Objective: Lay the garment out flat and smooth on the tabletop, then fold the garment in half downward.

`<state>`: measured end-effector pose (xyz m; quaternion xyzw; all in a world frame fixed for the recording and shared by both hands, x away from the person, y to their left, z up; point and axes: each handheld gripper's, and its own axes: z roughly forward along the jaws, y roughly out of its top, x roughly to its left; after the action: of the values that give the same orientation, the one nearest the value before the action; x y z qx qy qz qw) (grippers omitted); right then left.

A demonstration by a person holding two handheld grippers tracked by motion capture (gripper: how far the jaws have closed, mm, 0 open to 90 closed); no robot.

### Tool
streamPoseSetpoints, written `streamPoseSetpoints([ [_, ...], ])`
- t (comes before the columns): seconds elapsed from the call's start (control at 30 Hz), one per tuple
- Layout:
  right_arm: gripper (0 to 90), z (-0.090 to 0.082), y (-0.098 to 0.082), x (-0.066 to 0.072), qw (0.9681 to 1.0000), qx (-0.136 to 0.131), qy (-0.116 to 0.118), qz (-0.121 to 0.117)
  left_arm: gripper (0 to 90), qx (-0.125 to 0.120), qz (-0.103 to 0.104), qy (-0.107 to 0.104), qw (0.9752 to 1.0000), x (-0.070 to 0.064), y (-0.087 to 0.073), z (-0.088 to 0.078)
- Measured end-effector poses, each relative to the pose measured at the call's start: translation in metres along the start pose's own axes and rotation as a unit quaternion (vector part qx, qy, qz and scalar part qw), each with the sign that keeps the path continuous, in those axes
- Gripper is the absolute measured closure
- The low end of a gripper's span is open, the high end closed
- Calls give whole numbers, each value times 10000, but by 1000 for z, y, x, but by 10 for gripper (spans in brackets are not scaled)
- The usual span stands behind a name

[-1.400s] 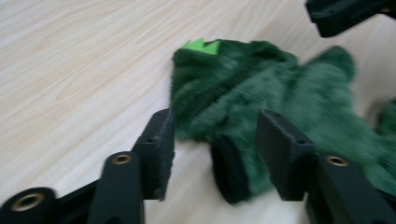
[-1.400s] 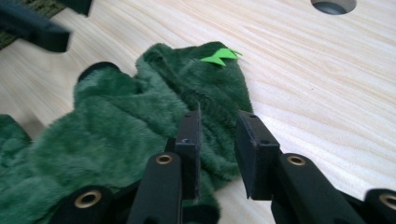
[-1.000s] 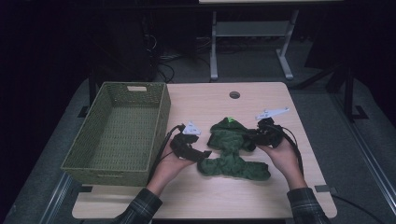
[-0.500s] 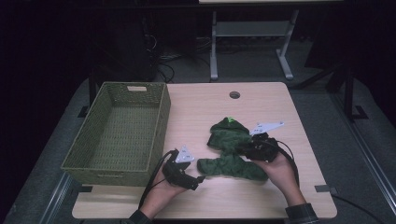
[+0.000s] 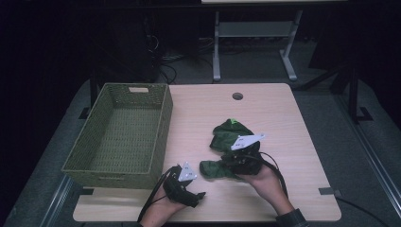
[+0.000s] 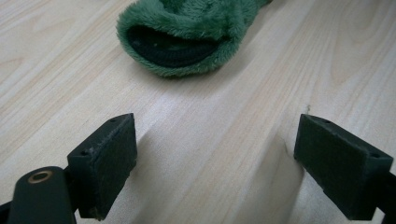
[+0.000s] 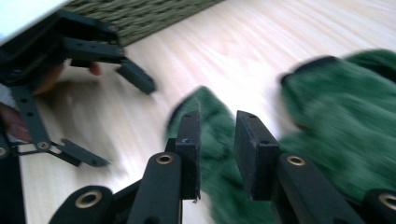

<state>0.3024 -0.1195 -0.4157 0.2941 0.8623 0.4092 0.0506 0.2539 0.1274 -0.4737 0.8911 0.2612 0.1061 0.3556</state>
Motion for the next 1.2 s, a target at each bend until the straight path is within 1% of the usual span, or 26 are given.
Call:
streamPoseSetpoints([
  [0.03, 720, 6, 2, 6, 9999, 8, 85, -92, 127, -80, 2, -15, 10000, 0, -2, 0],
  [0.07, 720, 9, 3, 9, 9998, 21, 119, -133, 127, -161, 33, -30, 9999, 1, -4, 0],
  [0.13, 720, 16, 5, 16, 9996, 62, 202, -204, 126, -225, 19, -40, 9997, 1, -6, 0],
  [0.2, 721, 23, 7, 22, 9992, 118, 257, -297, 127, -213, 21, -42, 9998, 1, -6, 0],
  [0.33, 724, 39, 9, 28, 9986, 261, 302, -344, 126, -195, 38, -32, 9998, 1, -6, -1],
  [0.37, 724, 43, 9, 29, 9982, 301, 306, -419, 126, -193, 38, -32, 9998, 1, -6, -1],
  [0.43, 724, 52, 8, 32, 9976, 405, 218, -510, 127, -204, 19, -34, 9998, 1, -6, -1],
  [0.5, 724, 57, 7, 32, 9974, 438, 150, -545, 126, -203, 16, -34, 9998, 1, -6, -1],
  [0.53, 724, 62, 5, 33, 9978, 464, 111, -456, 126, -199, 7, -25, 9998, 0, -6, -1],
  [0.57, 723, 64, 4, 33, 9976, 499, 52, -475, 126, -197, 7, -27, 9998, 0, -6, -1],
  [0.63, 724, 70, 1, 32, 9966, 580, -171, -558, 126, -198, 4, -32, 9998, 0, -6, -1],
  [0.7, 751, 74, -1, 31, 9962, 638, -177, -561, 126, -198, 4, -32, 9998, 0, -6, -1],
  [0.73, 786, 75, -2, 32, 9958, 633, -237, -612, 126, -197, 7, -33, 9998, 0, -6, -1],
  [0.77, 814, 76, -3, 34, 9959, 617, -267, -609, 126, -193, 12, -32, 9998, 0, -6, -1],
  [0.8, 838, 77, -4, 35, 9960, 606, -240, -607, 126, -194, 11, -32, 9998, 0, -6, -1],
  [0.87, 853, 78, -5, 37, 9965, 552, -239, -589, 126, -190, 16, -27, 9998, 0, -6, -1],
  [0.9, 868, 77, -6, 39, 9963, 585, -151, -615, 126, -193, 11, -28, 9998, 0, -6, -1],
  [0.93, 868, 77, -6, 39, 9963, 585, -151, -615, 126, -193, 11, -27, 9998, 0, -6, -1],
  [0.97, 869, 76, -6, 38, 9966, 590, -83, -575, 126, -191, 11, -28, 9998, 0, -6, -1],
  [1.0, 871, 74, -9, 36, 9971, 598, 68, -468, 126, -192, 10, -27, 9998, 0, -6, -1],
  [1.03, 871, 74, -9, 36, 9971, 598, 68, -468, 126, -194, 8, -28, 9998, 0, -6, -1],
  [1.07, 871, 73, -9, 37, 9971, 599, 173, -426, 126, -201, -1, -28, 9998, 0, -6, -1],
  [1.1, 872, 71, -10, 38, 9969, 629, 209, -427, 126, -206, -7, -27, 9998, 0, -6, -1],
  [1.13, 872, 70, -10, 39, 9964, 624, 206, -533, 126, -207, -9, -27, 9998, 0, -6, -1],
  [1.17, 872, 65, -10, 41, 9967, 541, 309, -527, 126, -211, -14, -27, 9998, 0, -6, -1],
  [1.2, 872, 65, -10, 41, 9967, 541, 309, -527, 126, -211, -14, -27, 9998, 0, -6, -1],
])
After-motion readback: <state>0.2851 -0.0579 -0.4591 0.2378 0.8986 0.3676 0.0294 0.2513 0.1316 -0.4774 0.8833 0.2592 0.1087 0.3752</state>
